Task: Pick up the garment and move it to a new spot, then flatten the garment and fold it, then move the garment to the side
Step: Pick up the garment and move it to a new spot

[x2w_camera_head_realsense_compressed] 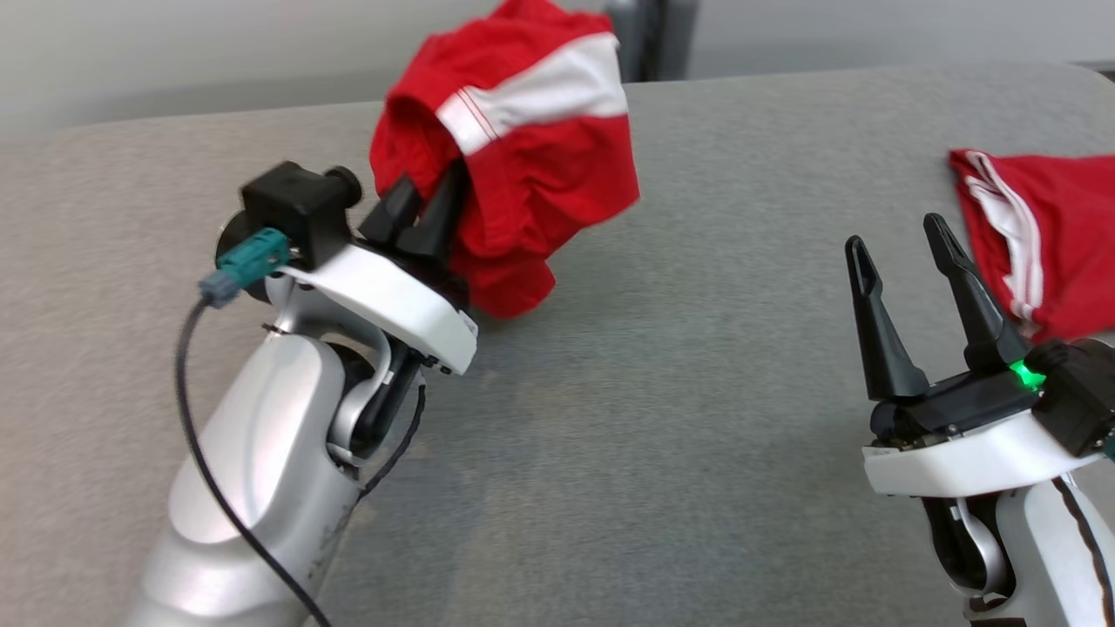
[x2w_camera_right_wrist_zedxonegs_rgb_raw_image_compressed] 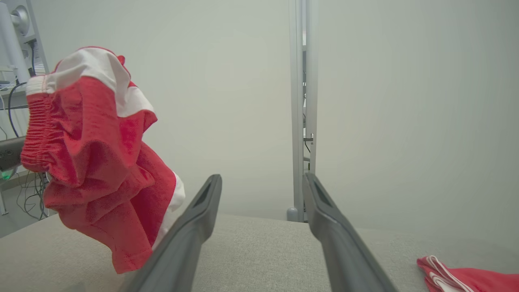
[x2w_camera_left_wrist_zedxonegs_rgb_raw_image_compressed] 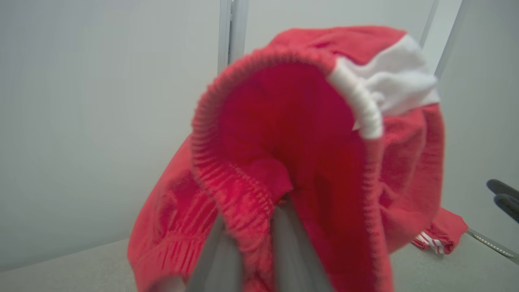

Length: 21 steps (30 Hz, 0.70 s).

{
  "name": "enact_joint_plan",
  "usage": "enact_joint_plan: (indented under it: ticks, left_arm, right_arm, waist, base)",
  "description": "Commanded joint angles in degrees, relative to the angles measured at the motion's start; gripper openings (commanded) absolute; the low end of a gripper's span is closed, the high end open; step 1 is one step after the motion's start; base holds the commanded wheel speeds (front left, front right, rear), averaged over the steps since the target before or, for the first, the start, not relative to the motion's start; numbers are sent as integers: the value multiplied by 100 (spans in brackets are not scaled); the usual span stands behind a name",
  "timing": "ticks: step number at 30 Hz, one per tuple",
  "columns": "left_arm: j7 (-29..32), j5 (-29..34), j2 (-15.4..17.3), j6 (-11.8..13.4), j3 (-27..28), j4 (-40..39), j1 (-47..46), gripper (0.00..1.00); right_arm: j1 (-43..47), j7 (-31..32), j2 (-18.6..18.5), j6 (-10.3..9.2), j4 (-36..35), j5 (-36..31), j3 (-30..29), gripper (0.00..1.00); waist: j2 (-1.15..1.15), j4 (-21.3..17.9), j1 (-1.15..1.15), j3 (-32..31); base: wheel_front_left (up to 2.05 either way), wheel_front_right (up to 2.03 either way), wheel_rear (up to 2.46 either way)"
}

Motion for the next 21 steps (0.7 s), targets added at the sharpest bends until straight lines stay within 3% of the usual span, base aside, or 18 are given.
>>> enact_joint_plan:
  ticks: [1,6,9,10,11,12,13,21]
  left_arm:
    - [-23,80,-10,88,-36,102,77,0]
    - [-255,418,-220,277,-421,1201,-58,0]
    - [-342,541,-264,309,-554,1748,-176,0]
    - [-345,589,-265,314,-604,1929,-226,25]
    - [-377,642,-272,304,-656,2092,-284,73]
    - [-418,684,-280,303,-696,2237,-339,94]
    - [-457,711,-294,287,-726,2384,-375,100]
    - [-867,618,-350,200,-753,2879,-541,100]
  right_arm:
    - [-53,-43,31,0,-2,-10,-13,100]
    - [-55,-45,204,0,-49,6,-219,100]
    - [-55,-44,251,0,-41,12,-244,100]
    - [-68,-45,272,0,-42,13,-228,100]
    - [-79,-45,286,0,-44,12,-241,100]
    - [-89,-45,302,0,-39,10,-248,100]
    - [-91,-45,318,0,-32,3,-253,100]
    - [20,-46,338,0,-76,-29,-462,100]
  waist:
    - [0,-390,0,131]
    - [0,-1070,0,392]
    - [0,-1221,0,470]
    - [0,-1263,0,493]
    - [0,-1289,0,510]
    - [0,-1306,0,521]
    - [0,-1310,0,521]
    - [0,-982,0,355]
  base:
    - [0,0,0]
    - [0,0,0]
    - [0,0,0]
    - [0,0,0]
    - [0,0,0]
    - [0,0,0]
    - [0,0,0]
    - [0,0,0]
